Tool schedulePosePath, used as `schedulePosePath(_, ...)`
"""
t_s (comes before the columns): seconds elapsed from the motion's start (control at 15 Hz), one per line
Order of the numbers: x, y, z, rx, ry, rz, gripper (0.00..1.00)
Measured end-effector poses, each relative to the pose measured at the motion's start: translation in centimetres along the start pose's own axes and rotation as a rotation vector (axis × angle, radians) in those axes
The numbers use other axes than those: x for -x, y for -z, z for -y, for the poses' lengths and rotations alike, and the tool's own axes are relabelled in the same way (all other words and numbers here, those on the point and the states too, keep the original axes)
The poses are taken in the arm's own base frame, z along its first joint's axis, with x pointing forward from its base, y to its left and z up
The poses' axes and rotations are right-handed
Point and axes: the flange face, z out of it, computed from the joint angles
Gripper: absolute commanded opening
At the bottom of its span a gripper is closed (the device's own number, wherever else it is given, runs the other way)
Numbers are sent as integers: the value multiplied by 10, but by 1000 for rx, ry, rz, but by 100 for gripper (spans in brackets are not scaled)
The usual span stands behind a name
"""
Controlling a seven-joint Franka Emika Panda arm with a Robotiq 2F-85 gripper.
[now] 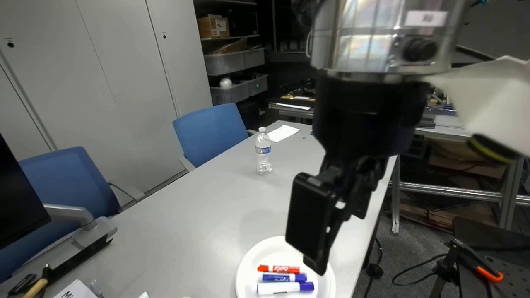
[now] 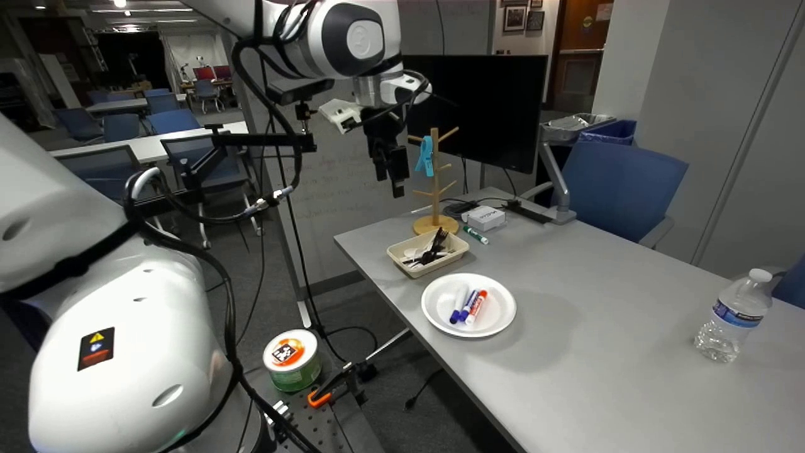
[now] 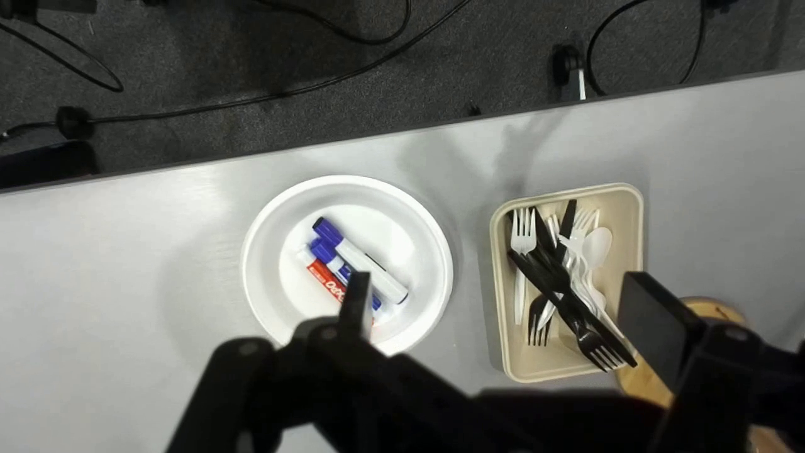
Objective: Move the markers from the plate to the table
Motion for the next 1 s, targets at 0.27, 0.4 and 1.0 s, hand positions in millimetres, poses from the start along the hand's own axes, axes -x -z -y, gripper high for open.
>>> schedulePosePath(0.27, -10, -4, 6, -6, 3, 14, 100)
schedulePosePath(0.4, -10, -2, 7, -7, 4, 12, 100)
schedulePosePath(1.0, -41, -20, -27, -4, 26, 39, 100)
